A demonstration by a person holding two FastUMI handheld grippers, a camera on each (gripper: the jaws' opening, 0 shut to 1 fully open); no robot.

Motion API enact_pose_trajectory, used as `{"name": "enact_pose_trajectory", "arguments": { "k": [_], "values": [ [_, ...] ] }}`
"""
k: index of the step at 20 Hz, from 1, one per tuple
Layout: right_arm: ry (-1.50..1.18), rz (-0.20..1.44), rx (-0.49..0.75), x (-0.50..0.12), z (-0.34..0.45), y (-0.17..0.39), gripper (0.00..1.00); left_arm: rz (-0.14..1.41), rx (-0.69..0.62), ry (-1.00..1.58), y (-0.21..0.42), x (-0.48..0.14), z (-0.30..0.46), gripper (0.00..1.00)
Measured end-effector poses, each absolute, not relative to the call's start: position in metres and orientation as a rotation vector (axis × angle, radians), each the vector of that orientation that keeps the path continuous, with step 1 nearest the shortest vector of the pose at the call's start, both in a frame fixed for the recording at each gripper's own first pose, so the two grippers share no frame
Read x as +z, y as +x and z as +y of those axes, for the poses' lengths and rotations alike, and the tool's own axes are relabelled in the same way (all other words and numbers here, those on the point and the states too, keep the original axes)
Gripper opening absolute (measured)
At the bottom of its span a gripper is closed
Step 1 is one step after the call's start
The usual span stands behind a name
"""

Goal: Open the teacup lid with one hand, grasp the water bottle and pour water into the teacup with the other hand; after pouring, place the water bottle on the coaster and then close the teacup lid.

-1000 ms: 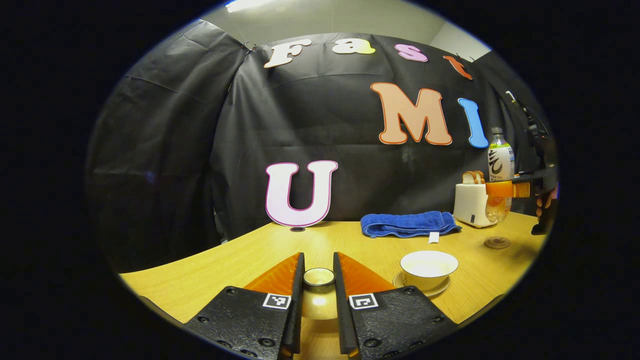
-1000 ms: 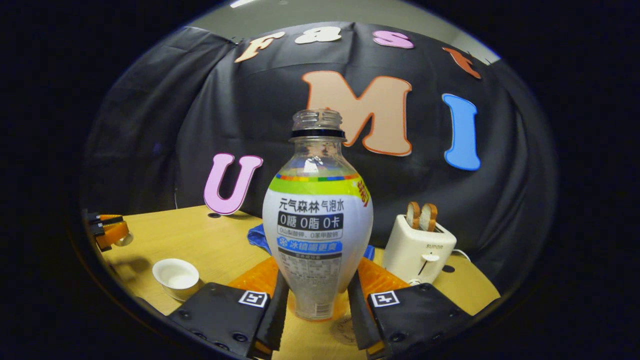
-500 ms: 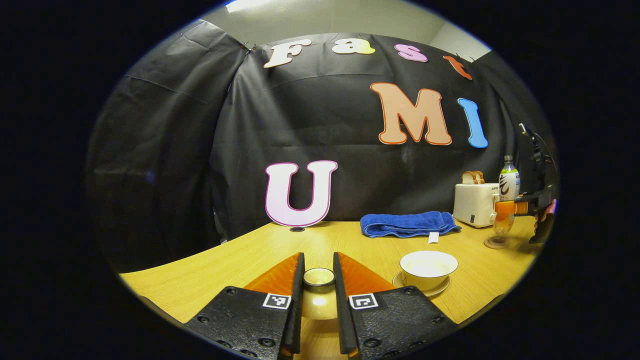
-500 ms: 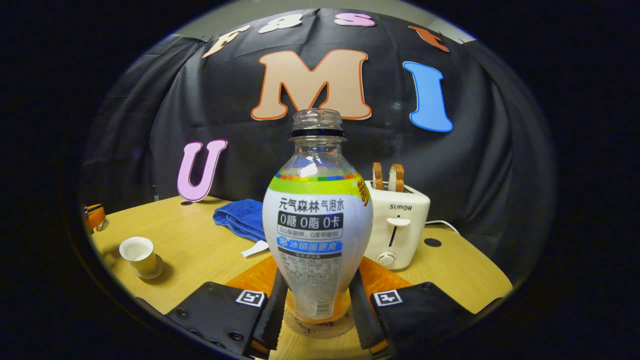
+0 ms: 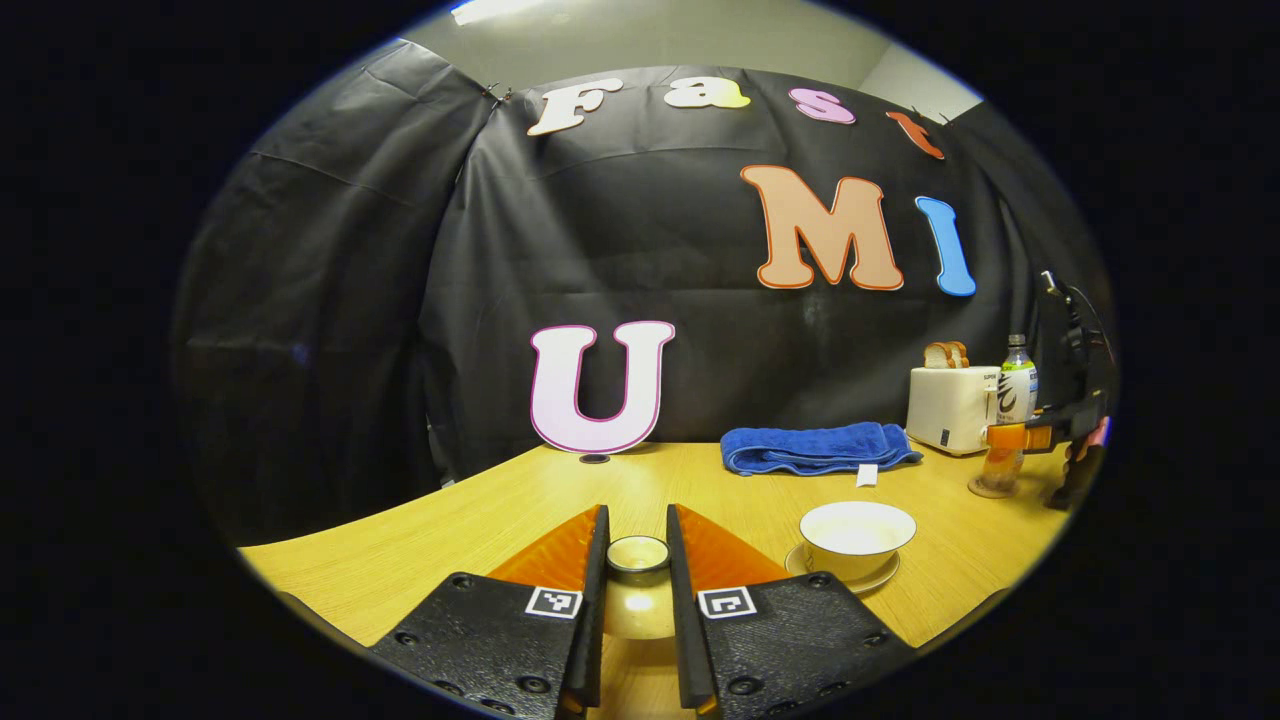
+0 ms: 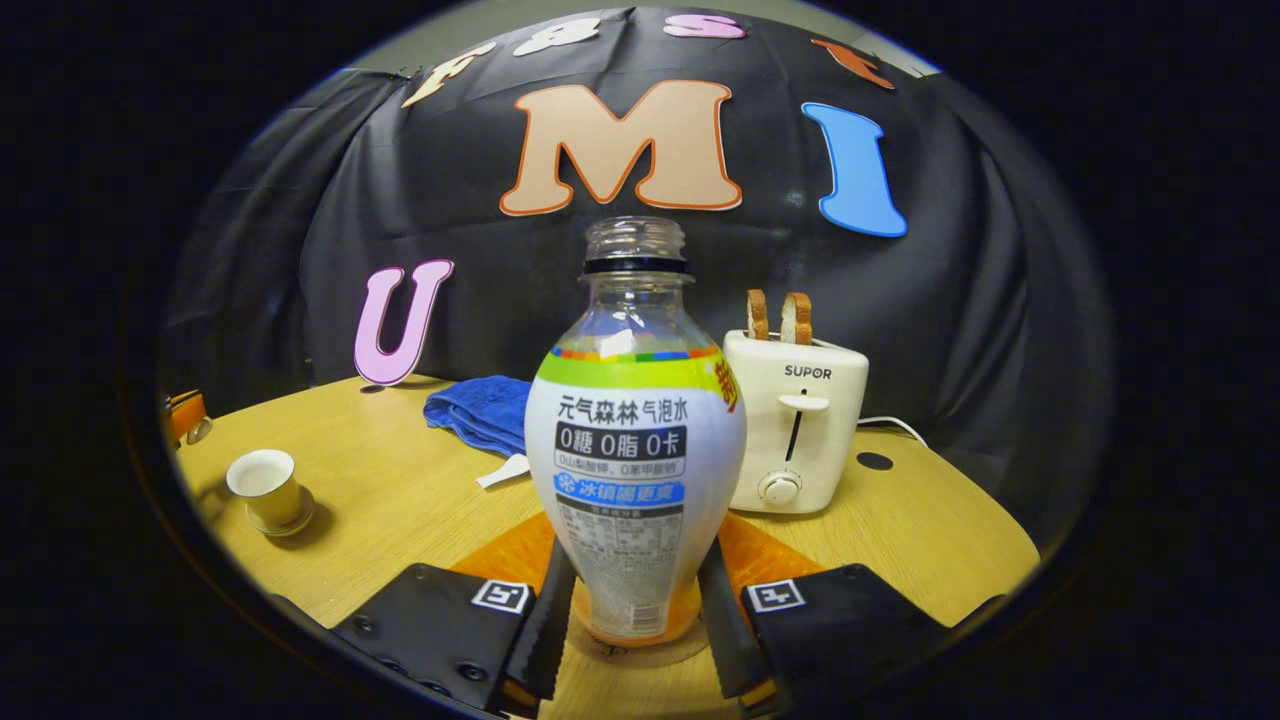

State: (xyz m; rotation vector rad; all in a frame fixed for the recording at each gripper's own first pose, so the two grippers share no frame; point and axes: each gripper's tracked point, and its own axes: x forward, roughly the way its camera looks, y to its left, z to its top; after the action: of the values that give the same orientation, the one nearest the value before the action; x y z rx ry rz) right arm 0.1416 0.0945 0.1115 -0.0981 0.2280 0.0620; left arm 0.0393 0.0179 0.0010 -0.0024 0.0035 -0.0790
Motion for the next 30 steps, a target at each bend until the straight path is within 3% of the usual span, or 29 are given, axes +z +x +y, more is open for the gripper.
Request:
{"name": "enact_pose_trajectory", "arguments": {
  "k": [7, 8, 9, 12, 14, 19, 20, 25, 30],
  "values": [
    [-0.077, 0.220, 0.079, 0.110, 0.096, 0.142, 0.75, 0.004, -0.079, -0.002, 0.039, 0.001, 0.018, 0.27],
    [-0.076, 0.218, 0.082, 0.110, 0.097, 0.141, 0.71, 0.004, -0.079, -0.002, 0.039, 0.001, 0.018, 0.27],
    [-0.075, 0.218, 0.084, 0.111, 0.098, 0.139, 0.80, 0.004, -0.079, -0.002, 0.039, 0.001, 0.018, 0.27],
    [-0.055, 0.221, 0.089, 0.111, 0.100, 0.136, 0.82, 0.004, -0.079, -0.002, 0.039, 0.001, 0.018, 0.27],
    [-0.055, 0.216, 0.093, 0.111, 0.101, 0.132, 0.97, 0.004, -0.079, -0.002, 0.039, 0.001, 0.018, 0.27],
    [-0.041, 0.192, 0.101, 0.113, 0.102, 0.126, 0.90, 0.004, -0.079, -0.002, 0.039, 0.001, 0.018, 0.27],
    [-0.043, 0.187, 0.099, 0.113, 0.100, 0.124, 0.94, 0.004, -0.079, -0.002, 0.039, 0.001, 0.018, 0.27],
    [-0.019, 0.153, 0.086, 0.118, 0.095, 0.113, 0.90, 0.004, -0.083, -0.003, 0.040, 0.001, 0.017, 0.27],
    [-0.012, 0.084, 0.053, 0.126, 0.089, 0.105, 0.94, 0.009, -0.117, -0.007, 0.045, -0.001, 0.002, 0.28]
  ]
}}
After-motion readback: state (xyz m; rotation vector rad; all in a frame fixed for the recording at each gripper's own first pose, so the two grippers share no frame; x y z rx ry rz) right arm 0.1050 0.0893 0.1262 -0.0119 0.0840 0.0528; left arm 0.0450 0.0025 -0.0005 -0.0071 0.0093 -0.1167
